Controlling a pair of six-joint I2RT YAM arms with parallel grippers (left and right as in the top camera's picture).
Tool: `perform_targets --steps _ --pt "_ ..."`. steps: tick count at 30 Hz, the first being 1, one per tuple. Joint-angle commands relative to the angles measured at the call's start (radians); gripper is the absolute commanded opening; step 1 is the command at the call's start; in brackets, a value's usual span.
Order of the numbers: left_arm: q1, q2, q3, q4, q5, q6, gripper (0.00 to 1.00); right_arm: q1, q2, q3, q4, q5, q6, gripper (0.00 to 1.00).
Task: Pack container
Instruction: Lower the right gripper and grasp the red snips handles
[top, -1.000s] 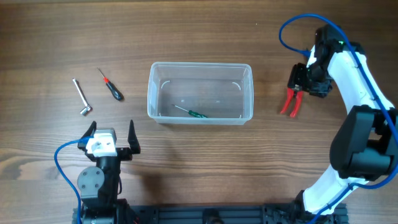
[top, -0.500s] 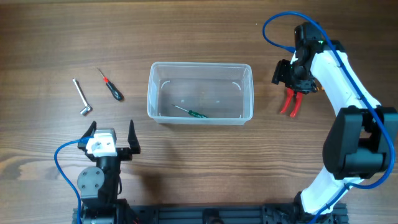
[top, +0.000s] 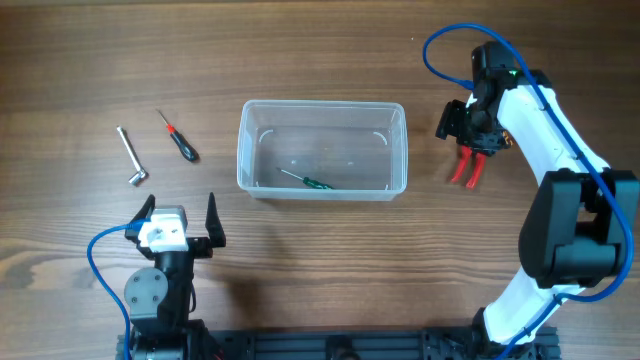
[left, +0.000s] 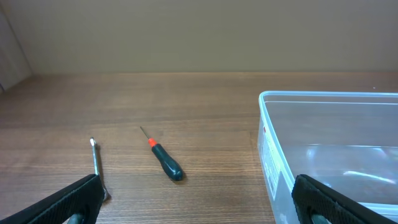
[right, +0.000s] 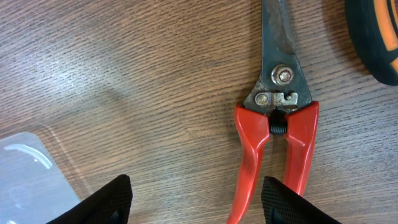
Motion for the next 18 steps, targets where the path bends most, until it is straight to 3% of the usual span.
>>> perform_targets --steps 1,18 --pt "-0.006 -0.002 -0.004 0.002 0.015 0.023 1.00 -0.014 0.021 -0.014 -0.005 0.003 -0.007 0.67" --pt "-0.006 -0.002 -0.004 0.002 0.015 0.023 1.00 -0.029 0.031 -0.117 0.041 -0.013 -0.058 0.67"
